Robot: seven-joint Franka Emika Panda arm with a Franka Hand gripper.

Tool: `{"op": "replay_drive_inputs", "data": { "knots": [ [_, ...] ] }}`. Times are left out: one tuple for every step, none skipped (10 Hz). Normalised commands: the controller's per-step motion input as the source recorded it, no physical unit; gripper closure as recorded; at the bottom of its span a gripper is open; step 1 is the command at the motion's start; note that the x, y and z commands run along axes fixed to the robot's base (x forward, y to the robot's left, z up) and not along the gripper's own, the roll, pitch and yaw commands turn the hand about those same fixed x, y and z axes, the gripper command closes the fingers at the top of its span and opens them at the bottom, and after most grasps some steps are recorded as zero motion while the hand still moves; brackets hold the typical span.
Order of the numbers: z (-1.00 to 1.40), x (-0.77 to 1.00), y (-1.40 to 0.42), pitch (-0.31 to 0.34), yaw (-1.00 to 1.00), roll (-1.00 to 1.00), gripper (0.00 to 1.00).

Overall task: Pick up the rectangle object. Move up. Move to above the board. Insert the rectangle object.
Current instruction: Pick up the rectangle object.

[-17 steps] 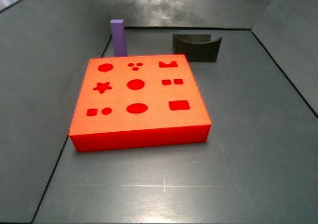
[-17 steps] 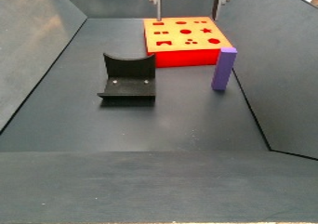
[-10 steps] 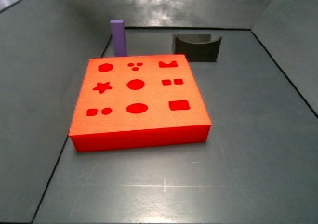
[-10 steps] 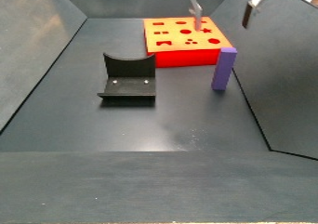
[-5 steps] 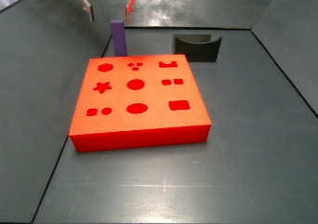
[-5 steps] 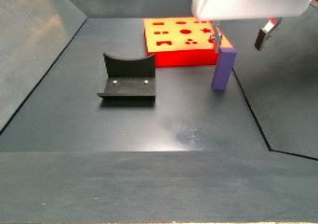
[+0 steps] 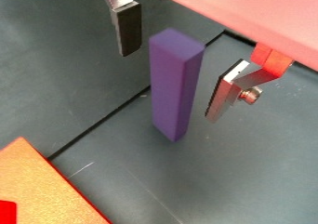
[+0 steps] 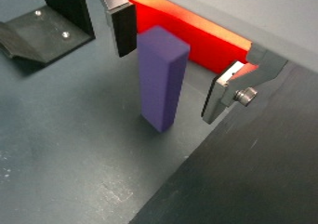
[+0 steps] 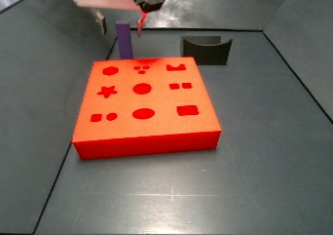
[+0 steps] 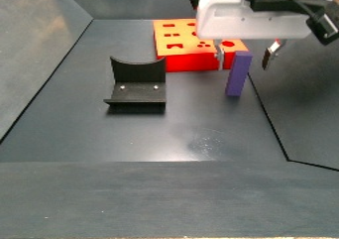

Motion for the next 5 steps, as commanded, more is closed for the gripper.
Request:
{"op": "replay_drive_inputs", "data": {
  "knots": [
    [-0.01, -0.04, 0.0, -0.037, 0.0, -0.05, 0.0],
    [0.0, 0.0, 0.0, 0.0, 0.0, 0.0, 0.0],
    [0.0, 0.0, 0.0, 0.0, 0.0, 0.0, 1.0],
    [0.0, 0.0, 0.0, 0.0, 0.0, 0.0, 1.0],
    [0.0, 0.0, 0.0, 0.0, 0.0, 0.0, 1.0]
  ]
}}
